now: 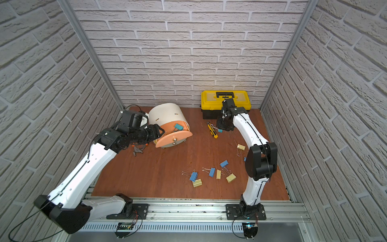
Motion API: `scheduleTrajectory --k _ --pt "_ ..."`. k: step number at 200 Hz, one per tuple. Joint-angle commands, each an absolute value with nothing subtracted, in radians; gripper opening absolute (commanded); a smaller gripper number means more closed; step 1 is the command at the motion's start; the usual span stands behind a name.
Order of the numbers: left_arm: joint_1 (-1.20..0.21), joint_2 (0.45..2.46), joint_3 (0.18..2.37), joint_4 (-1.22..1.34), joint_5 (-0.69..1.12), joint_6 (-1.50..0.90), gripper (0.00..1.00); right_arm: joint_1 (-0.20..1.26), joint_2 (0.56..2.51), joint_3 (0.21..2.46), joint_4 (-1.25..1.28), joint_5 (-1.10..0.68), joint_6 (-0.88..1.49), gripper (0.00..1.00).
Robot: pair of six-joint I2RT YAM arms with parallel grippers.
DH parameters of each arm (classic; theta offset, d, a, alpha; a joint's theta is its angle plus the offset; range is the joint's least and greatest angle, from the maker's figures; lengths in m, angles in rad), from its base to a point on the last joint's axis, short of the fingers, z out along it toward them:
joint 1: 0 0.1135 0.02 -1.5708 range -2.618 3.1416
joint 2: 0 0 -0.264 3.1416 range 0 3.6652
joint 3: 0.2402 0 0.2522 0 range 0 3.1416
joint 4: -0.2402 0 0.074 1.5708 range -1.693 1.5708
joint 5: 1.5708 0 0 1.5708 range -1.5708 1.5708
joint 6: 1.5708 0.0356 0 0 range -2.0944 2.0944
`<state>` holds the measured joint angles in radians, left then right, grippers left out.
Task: Put the binder clips in the drawer according to color
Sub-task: Pick up the binder clip at the center of the board, then place the binder clip in the drawer.
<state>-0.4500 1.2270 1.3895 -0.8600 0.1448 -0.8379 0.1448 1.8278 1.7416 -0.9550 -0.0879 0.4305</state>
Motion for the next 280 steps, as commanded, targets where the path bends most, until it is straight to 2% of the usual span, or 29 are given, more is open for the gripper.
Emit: scheduleTrajectory --k 1,95,164,280 --pt "-0.433 1.238 1.416 -0.831 0.173 -0.810 0.71 0.179 1.772 1.821 -0.999 -0.132 0.426 0.18" --pt "-0.352 1.217 1.376 -0.827 0.202 -0.810 0.71 0.394 1.764 2.120 -1.053 -0.193 0.413 0.19" --pt "-0.305 1.160 1.329 -0.842 0.205 -0.810 0.71 0.562 1.814 2.195 -1.021 -0.183 0.436 0.19" --pt "-0.232 1.045 1.198 -0.864 0.213 -0.813 0.71 0.773 2.036 2.390 -1.008 -0.110 0.393 0.18"
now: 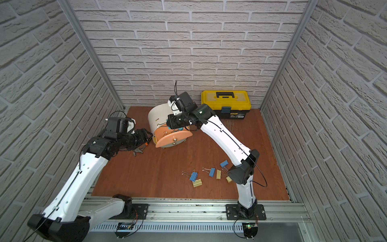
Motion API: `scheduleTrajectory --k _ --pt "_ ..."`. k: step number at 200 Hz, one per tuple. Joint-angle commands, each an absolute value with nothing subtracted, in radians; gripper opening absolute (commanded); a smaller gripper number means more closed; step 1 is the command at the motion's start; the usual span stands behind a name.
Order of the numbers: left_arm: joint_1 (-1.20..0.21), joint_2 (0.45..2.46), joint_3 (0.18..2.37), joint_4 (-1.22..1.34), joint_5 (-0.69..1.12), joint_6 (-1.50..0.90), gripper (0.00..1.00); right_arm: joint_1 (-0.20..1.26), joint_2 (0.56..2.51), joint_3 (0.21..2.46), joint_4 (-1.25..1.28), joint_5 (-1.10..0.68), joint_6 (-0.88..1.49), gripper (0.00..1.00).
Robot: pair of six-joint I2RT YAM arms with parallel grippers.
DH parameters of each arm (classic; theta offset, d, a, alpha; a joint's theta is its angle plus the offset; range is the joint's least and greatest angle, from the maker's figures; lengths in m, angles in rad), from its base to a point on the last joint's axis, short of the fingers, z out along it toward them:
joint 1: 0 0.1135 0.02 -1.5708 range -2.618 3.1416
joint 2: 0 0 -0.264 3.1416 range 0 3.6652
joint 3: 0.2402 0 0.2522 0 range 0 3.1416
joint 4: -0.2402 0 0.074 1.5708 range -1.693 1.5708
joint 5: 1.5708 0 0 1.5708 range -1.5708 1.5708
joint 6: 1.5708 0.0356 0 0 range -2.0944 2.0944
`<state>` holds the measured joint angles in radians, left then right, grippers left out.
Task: Put the binder clips in the drawer according to color
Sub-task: Place the binder clip in the drawer.
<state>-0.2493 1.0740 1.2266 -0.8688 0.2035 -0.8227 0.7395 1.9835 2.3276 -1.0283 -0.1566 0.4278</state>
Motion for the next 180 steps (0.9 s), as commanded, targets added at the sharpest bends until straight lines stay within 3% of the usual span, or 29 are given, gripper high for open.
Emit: scheduleTrajectory --k 1,180 --pt "-0.232 1.044 1.197 -0.864 0.213 -0.814 0.71 0.774 2.040 2.391 -1.009 -0.107 0.393 0.19" --pt "-0.180 0.994 1.146 -0.878 0.252 -0.805 0.71 0.795 2.123 2.451 -1.096 0.071 0.310 0.19"
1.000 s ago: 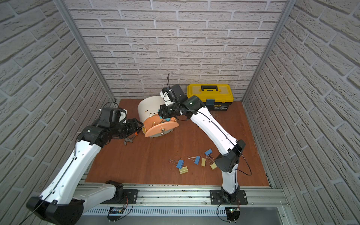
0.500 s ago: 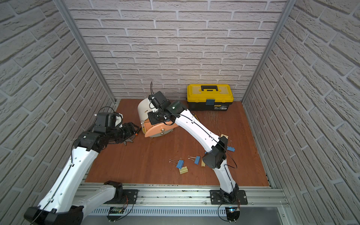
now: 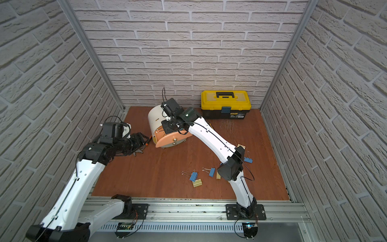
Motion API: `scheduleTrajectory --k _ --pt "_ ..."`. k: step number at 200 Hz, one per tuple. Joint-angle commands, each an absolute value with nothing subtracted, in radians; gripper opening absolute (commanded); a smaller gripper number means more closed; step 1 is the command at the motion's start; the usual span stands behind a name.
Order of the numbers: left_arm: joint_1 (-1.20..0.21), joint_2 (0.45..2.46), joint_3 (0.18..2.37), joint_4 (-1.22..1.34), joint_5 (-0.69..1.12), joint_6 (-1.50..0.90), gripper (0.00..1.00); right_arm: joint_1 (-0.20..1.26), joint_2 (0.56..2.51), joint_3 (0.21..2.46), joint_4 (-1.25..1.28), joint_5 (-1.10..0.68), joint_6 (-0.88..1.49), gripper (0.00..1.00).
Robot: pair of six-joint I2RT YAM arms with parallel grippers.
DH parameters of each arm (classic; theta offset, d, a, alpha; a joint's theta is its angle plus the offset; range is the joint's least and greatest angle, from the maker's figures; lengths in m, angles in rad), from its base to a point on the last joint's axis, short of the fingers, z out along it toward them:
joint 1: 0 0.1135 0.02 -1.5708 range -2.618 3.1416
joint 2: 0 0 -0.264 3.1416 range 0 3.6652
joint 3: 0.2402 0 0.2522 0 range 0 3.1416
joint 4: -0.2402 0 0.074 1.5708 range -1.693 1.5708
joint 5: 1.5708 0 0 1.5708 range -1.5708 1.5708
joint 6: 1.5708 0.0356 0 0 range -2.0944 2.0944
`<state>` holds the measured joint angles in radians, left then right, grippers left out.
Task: Put the binder clips in the drawer according to color
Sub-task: Place the binder clip in the drawer.
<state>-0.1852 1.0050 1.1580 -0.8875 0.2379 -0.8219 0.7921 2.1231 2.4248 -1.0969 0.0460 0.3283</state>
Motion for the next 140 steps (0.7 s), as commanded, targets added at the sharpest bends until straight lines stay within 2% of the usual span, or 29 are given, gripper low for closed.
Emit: scheduleTrajectory --k 1,140 --pt "-0.180 0.994 1.146 -0.878 0.252 -0.805 0.71 0.795 2.123 2.451 -1.095 0.070 0.310 0.19" --pt "-0.179 0.977 1.146 -0.887 0.247 -0.811 0.71 0.788 2.112 2.451 -1.075 0.078 0.307 0.39"
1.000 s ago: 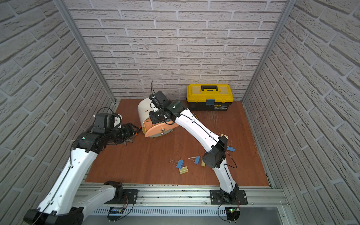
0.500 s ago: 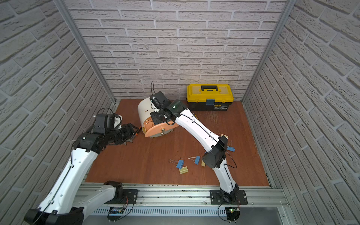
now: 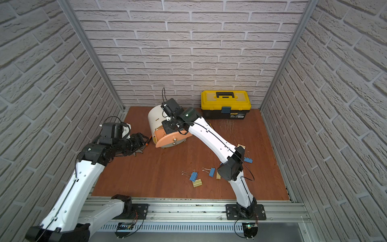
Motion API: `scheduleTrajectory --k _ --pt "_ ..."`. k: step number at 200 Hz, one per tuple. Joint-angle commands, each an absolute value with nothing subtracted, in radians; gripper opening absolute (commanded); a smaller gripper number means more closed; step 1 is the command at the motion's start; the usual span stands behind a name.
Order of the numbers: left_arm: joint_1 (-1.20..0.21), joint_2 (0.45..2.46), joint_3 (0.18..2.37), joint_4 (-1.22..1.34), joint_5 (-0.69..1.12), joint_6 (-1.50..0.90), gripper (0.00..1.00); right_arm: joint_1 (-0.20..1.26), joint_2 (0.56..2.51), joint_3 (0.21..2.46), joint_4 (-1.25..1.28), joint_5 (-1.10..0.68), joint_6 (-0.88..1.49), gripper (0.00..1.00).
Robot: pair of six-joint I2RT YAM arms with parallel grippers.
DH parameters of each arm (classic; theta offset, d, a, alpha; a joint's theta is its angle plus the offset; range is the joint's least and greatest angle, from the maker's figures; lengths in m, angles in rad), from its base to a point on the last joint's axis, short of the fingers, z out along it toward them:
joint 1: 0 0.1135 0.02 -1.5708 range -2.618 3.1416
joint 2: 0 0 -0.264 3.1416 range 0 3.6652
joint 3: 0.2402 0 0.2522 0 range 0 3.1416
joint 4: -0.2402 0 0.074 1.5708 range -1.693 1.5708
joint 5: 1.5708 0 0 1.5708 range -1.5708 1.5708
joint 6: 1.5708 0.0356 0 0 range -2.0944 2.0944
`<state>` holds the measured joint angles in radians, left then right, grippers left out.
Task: Put the binder clips in the drawer according to color
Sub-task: Place the binder clip in the drawer.
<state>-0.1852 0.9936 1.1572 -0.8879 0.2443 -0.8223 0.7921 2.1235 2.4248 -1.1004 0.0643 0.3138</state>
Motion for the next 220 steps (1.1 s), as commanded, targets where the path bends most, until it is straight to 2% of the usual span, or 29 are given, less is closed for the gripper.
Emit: scheduleTrajectory --k 1,63,124,175,220 --pt "-0.179 0.976 1.146 -0.887 0.247 -0.811 0.71 0.787 2.112 2.451 -1.075 0.078 0.308 0.39" --pt "-0.179 0.974 1.147 -0.891 0.247 -0.811 0.71 0.773 2.107 2.451 -1.081 0.080 0.308 0.44" --pt "-0.179 0.979 1.150 -0.891 0.249 -0.810 0.71 0.757 2.091 2.451 -1.101 0.066 0.283 0.44" --pt "-0.179 0.989 1.160 -0.891 0.252 -0.806 0.71 0.750 2.072 2.449 -1.169 0.085 0.213 0.49" --pt "-0.179 1.000 1.166 -0.882 0.258 -0.805 0.71 0.738 2.059 2.444 -1.167 0.057 0.206 0.39"
